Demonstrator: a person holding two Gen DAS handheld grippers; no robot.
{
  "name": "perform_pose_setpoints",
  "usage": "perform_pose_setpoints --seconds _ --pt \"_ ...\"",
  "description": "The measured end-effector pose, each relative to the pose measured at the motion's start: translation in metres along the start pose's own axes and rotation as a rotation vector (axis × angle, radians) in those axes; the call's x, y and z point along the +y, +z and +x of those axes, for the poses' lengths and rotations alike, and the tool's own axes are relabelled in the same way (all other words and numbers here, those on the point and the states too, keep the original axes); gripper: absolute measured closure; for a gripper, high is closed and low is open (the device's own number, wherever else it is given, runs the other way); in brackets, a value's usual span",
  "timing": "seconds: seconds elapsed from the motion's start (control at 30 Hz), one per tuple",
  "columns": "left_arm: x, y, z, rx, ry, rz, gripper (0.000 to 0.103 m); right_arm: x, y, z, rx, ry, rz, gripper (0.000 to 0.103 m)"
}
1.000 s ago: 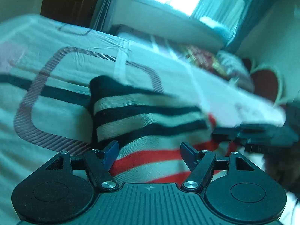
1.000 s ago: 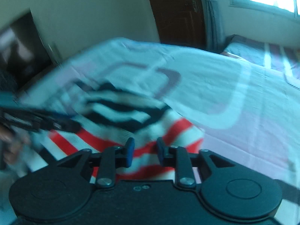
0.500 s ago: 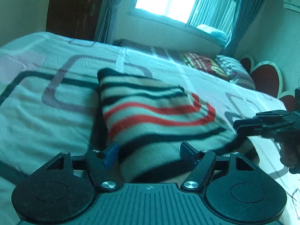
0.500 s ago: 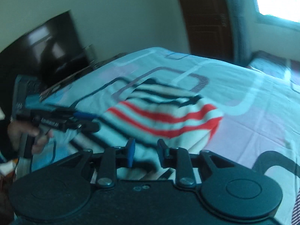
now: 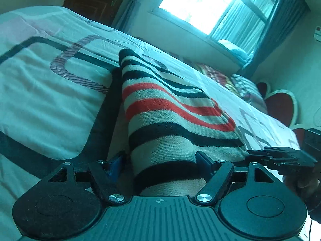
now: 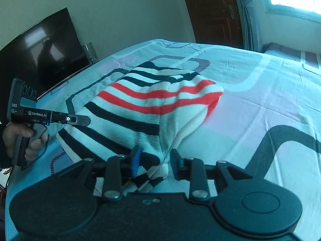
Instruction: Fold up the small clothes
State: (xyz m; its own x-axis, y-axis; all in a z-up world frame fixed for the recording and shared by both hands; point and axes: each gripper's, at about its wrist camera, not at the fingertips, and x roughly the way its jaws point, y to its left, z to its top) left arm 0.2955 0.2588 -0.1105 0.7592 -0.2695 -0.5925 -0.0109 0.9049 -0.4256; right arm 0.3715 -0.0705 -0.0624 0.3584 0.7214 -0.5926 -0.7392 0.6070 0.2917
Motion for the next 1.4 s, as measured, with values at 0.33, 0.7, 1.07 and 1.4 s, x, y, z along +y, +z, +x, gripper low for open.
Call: perform_pose_setpoints --seconds 0.33,0.7,1.07,1.4 --pt "-0.001 -0.020 -0.019 0.042 0.085 -0.008 0.027 0.003 -0.011 -0.010 0.042 0.012 0.069 0.075" --pt "-0.033 -0.032 -0.042 -0.024 0.292 0.091 0.000 0.017 -0.015 -0.040 -0.016 -0.079 0.196 0.069" --pt "-0.136 -0.105 -0.182 -0.106 0.273 0.148 0.000 0.162 -0.065 -0.160 -0.114 -0.249 0.172 0.030" --pt "-0.188 -0.136 -0.260 -0.181 0.240 0.153 0.000 0.242 -0.087 -0.222 -0.146 -0.496 0.093 0.018"
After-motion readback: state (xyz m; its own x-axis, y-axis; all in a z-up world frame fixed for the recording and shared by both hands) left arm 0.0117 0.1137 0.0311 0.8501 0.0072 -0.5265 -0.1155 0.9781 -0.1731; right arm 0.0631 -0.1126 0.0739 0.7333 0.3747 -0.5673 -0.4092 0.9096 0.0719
